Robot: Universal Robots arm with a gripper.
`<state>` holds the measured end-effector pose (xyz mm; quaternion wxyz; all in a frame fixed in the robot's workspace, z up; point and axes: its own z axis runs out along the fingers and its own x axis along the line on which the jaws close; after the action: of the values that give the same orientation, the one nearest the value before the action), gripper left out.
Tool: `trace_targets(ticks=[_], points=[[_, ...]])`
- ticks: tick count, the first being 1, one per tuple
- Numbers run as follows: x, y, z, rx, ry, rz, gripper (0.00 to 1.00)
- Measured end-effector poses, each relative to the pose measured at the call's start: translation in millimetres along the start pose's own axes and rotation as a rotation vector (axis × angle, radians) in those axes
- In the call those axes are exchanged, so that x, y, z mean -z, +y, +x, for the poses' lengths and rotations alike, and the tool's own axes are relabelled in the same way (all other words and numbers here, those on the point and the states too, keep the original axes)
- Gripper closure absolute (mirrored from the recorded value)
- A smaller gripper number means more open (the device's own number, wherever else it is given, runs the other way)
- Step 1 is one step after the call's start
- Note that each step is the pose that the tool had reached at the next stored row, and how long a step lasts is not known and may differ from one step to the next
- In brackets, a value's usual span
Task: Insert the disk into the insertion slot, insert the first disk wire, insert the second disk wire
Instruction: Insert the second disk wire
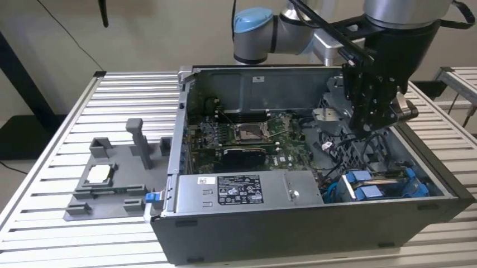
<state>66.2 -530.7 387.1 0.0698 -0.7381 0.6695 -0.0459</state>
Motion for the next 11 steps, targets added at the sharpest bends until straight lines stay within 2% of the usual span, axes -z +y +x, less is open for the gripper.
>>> trace_targets(ticks=[4, 5, 9, 10, 11], points=[[-0.9, 4.6, -0.4, 0.007, 0.0099, 0.0141, 0.73], [-1.4, 5.5, -0.5, 0.009, 0.012, 0.0201, 0.73], [-3.0, 7.3, -0.7, 0.021, 0.0175, 0.0542, 0.73], [-3.5, 7.8, -0.8, 0.023, 0.018, 0.0584, 0.73], [-3.9, 8.4, -0.9, 0.025, 0.0187, 0.0591, 0.73]])
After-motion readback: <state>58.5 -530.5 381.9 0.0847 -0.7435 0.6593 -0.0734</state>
